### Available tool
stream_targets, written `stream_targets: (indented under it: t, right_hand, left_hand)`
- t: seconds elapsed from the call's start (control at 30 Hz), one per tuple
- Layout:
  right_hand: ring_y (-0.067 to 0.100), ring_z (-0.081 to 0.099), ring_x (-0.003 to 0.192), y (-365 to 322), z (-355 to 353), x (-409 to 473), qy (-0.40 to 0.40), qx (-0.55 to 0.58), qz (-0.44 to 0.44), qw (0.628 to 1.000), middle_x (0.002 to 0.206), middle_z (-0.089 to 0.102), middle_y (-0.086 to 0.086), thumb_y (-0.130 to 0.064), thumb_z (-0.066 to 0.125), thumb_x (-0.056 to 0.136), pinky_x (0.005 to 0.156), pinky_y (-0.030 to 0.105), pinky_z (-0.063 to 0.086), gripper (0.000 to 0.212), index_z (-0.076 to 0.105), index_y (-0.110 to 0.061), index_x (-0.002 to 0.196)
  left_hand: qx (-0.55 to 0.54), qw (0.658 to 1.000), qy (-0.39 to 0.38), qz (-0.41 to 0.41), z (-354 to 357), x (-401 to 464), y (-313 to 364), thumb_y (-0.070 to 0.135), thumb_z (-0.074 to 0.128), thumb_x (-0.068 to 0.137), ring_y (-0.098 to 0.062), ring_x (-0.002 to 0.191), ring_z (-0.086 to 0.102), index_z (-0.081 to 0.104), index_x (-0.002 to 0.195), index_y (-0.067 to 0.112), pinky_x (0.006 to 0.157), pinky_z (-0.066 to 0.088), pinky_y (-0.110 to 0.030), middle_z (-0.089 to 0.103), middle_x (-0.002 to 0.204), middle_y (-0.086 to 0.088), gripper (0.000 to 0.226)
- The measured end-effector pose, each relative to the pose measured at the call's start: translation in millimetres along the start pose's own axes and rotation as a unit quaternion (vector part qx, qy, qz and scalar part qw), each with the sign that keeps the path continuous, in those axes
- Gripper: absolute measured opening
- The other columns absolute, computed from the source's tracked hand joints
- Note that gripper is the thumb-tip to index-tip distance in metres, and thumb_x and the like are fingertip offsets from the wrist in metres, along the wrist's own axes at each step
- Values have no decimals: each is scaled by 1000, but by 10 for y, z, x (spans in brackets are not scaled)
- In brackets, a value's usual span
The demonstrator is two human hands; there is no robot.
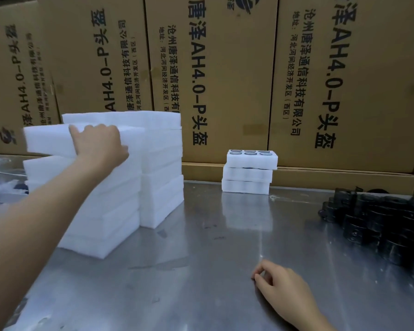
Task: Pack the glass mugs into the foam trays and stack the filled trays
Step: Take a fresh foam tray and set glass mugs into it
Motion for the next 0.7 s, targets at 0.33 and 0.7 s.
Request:
stream_targets:
  t: [0.33,0.7]
  right_hand:
    - [4,47,47,332,-256,34,121,360,93,921,62,56,3,-4,54,93,44,13,34,24,64,-14,74]
    - [17,66,77,953,-343,-218,91,546,289,781,95,67,2,-51,44,94,52,26,53,27,51,-26,104]
  left_hand:
    - [-160,931,130,301,-575,-1865,1453,45,54,78,-29,66,60,63,87,14,86,46,-42,61,73,-3,33]
    - [-282,881,-131,357,239,-3060,2683,69,48,66,-5,82,67,66,120,20,71,51,-13,69,106,7,76]
Point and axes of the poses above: each hand's wrist, its own x-axis towards the middle knuckle, its own z-axis out of the palm, y = z × x, the point moved 9 cm from there along x, towards the middle knuckle
